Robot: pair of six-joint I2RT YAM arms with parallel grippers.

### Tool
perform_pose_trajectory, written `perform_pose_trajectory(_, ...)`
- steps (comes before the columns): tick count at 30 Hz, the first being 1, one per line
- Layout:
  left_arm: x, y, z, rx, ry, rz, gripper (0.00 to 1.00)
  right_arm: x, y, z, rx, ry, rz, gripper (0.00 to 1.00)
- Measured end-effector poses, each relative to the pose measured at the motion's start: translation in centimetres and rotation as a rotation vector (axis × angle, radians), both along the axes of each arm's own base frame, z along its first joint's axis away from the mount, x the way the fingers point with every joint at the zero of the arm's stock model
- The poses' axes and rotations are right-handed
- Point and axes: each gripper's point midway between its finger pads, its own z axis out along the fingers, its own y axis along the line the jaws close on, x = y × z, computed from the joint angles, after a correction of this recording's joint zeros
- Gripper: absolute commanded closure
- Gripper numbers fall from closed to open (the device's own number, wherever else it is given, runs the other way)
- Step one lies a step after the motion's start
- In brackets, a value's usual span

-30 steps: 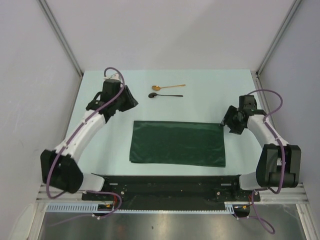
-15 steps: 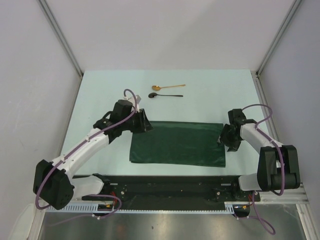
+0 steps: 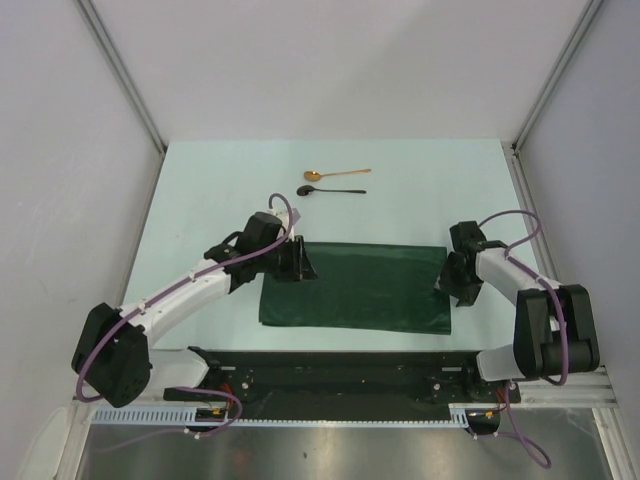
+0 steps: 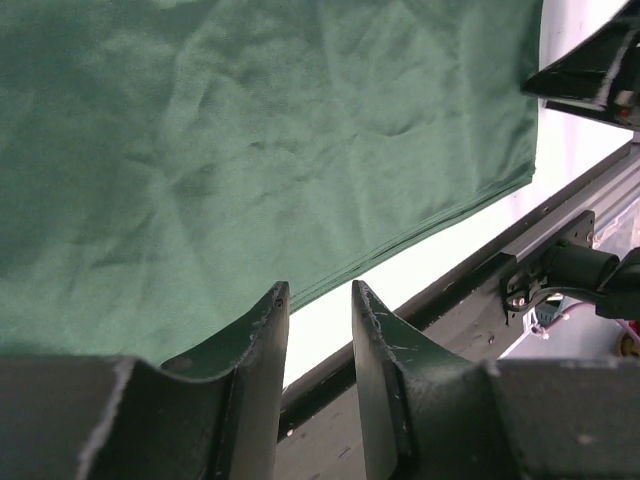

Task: Fold the napkin into a case and place the utensils inside
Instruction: Pick up the rectangle-folded napkin from the center of the board, then fold the rectangle-folded napkin at the center of the board.

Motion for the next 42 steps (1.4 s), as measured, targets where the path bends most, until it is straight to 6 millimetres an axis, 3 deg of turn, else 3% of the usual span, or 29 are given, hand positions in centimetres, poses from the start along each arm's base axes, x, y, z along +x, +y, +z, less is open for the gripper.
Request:
perform_pose_trajectory(3, 0.0, 0.0, 0.1, -0.002, -0.003, 0.000, 0.64, 0.3, 0.2, -0.6, -0.013, 0.027, 0.019, 0.44)
perform_pose_trajectory(6, 0.0, 0.0, 0.2, -0.004, -0.007, 0.000, 0.64, 0.6, 0.6, -0.7, -0.024, 0.038, 0.043, 0.54)
perform_pose_trajectory(9, 0.0, 0.0, 0.5, -0.010, -0.017, 0.000, 0.64, 0.8, 1.0, -0.7, -0.023, 0.033, 0.051, 0.69)
perform_pose_trajectory(10, 0.0, 0.0, 0.7, -0.013, -0.021, 0.000, 0.64, 1.0, 1.3, -0.8, -0.015, 0.026, 0.050, 0.80)
perform_pose_trajectory(13, 0.0, 0.1, 0.9, -0.014, -0.029, 0.003, 0.64, 1.3, 1.9, -0.8, 0.005, 0.015, 0.059, 1.00)
perform_pose_trajectory(21, -0.2, 0.3, 0.7, -0.004, -0.018, 0.005, 0.64, 1.4, 1.6, -0.4, 0.008, -0.015, 0.054, 1.00)
perform_pose_trajectory(28, -0.2, 0.3, 0.6, 0.000, -0.011, 0.005, 0.64, 1.9, -2.2, 2.8, -0.059, -0.111, -0.048, 1.00)
perform_pose_trajectory(32, 0.0, 0.3, 0.6, -0.001, -0.011, 0.008, 0.64, 2.6, -2.1, 3.9, -0.084, -0.138, -0.019, 1.00)
perform_pose_trajectory(34, 0.1, 0.5, 0.7, -0.003, -0.008, 0.013, 0.64, 2.9, -1.0, 4.4, -0.089, -0.145, 0.031, 1.00)
perform_pose_trajectory(37, 0.6, 1.3, 1.0, -0.011, -0.009, 0.041, 0.64, 3.7, 2.3, 5.6, -0.089, -0.166, 0.145, 1.00)
perform_pose_trajectory(42, 2.0, 3.8, 2.4, -0.032, -0.035, 0.119, 0.63, 4.9, 12.1, 8.0, -0.020, -0.222, 0.372, 1.00)
